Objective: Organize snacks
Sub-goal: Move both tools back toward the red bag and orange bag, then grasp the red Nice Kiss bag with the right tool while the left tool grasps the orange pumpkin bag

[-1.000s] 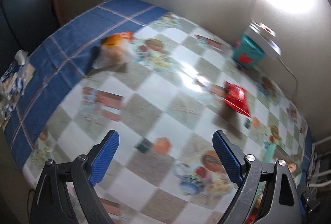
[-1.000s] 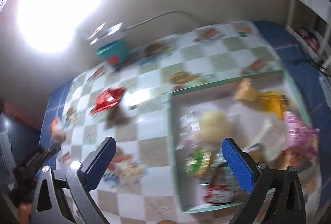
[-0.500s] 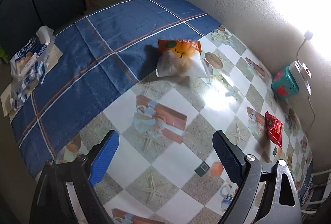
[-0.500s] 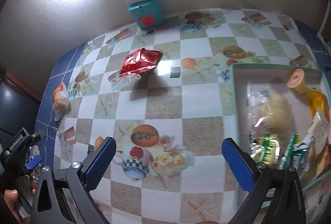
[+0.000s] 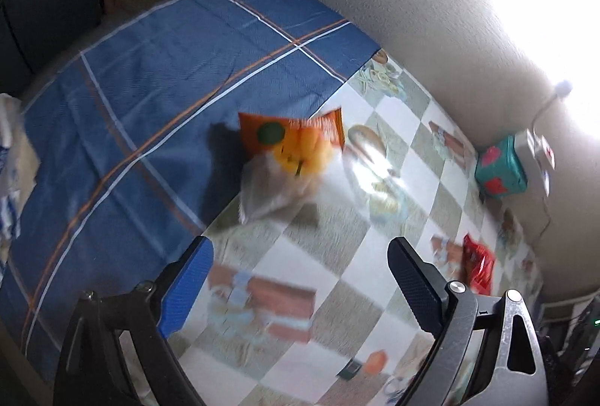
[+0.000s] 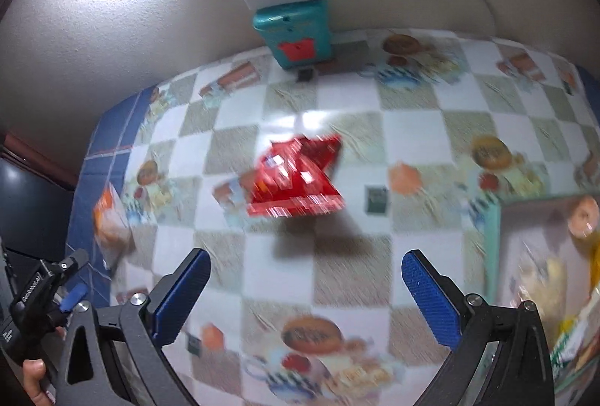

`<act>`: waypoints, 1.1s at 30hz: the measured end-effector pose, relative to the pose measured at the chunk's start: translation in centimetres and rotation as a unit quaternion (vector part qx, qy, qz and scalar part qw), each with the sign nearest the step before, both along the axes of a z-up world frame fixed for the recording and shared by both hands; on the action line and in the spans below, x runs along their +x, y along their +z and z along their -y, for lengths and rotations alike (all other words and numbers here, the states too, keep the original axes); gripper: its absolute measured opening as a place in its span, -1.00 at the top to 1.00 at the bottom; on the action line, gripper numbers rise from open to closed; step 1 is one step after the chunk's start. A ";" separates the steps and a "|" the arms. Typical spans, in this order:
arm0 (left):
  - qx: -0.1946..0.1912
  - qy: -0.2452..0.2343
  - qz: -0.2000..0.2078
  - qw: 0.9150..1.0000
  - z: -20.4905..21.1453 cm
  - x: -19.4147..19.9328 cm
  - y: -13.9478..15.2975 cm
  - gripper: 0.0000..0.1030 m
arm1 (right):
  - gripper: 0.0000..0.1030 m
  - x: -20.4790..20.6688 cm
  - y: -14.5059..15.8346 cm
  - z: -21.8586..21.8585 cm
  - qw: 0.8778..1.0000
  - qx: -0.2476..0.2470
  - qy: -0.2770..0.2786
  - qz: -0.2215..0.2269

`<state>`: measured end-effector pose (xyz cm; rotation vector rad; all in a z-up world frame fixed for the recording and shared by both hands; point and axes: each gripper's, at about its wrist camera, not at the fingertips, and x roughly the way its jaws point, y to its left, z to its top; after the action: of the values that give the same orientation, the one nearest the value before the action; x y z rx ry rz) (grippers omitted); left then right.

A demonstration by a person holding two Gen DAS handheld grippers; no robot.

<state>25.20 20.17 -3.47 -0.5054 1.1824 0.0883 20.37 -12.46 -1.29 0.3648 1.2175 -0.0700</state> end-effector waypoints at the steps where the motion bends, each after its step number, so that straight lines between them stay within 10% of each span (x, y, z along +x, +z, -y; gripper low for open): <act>1: -0.015 -0.001 -0.003 1.000 -0.2 0.9 -0.1 -0.83 | -1.00 0.7 0.0 -0.3 1.000 -0.008 0.006 0.001; 14: 0.014 -0.020 -0.043 0.999 0.3 7.3 -3.1 -0.82 | -0.96 7.2 -4.5 -1.8 0.994 -0.087 0.049 -0.051; 24: 0.053 -0.017 -0.057 0.997 0.3 8.0 -3.7 -0.48 | -0.32 8.4 -5.7 -2.0 0.993 -0.086 0.055 -0.067; 33: 0.042 -0.010 -0.055 0.998 0.2 6.6 -3.3 -0.25 | -0.22 6.8 -5.4 -0.9 0.995 -0.051 0.044 -0.067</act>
<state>31.80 19.96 -6.73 -0.4194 1.2862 0.1504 27.12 -11.52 -6.74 0.2189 1.3556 -0.0807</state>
